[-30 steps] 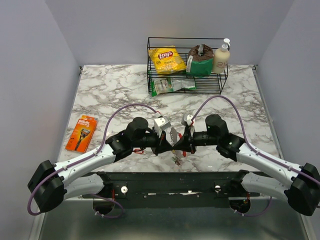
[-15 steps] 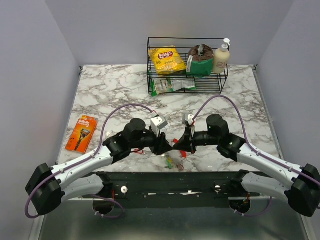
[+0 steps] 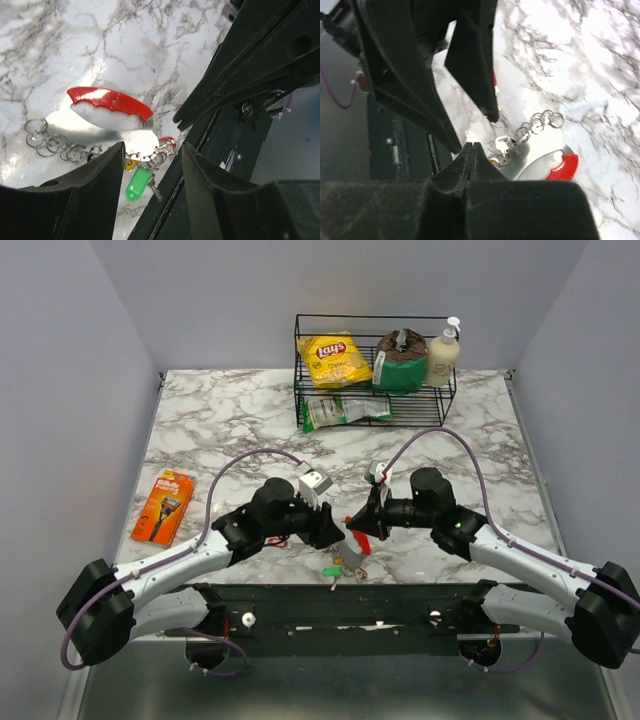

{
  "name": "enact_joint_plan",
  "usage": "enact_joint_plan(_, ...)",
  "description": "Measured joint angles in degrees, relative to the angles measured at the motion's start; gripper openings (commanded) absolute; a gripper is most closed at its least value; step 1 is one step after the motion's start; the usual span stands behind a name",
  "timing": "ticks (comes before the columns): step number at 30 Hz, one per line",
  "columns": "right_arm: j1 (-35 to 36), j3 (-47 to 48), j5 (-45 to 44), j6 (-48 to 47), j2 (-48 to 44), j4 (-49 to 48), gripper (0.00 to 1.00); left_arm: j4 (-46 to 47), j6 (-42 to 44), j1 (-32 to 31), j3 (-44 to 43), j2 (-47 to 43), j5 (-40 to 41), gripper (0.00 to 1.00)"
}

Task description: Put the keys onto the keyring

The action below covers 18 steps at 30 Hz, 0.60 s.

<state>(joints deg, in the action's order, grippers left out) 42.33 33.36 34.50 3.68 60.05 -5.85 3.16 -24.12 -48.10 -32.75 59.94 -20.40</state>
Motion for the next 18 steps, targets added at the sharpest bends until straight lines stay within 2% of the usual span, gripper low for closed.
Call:
enact_joint_plan(1,0.0,0.0,-1.0,0.3,0.5,0.1,0.06,0.0,-0.5,0.0,0.0,0.9,0.0,0.58)
enact_joint_plan(8,-0.2,0.0,-5.3,2.1,3.3,2.4,0.31,0.3,-4.6,0.0,3.0,7.0,-1.4,0.58)
enact_joint_plan(14,-0.4,-1.1,-8.2,3.9,3.3,2.5,0.41,3.9,-7.9,-0.2,9.4,4.2,-4.5,0.59)
enact_joint_plan(18,-1.3,-1.3,-10.0,5.5,3.4,2.6,0.43,6.0,-9.0,-0.9,12.0,1.8,-4.5,0.59)
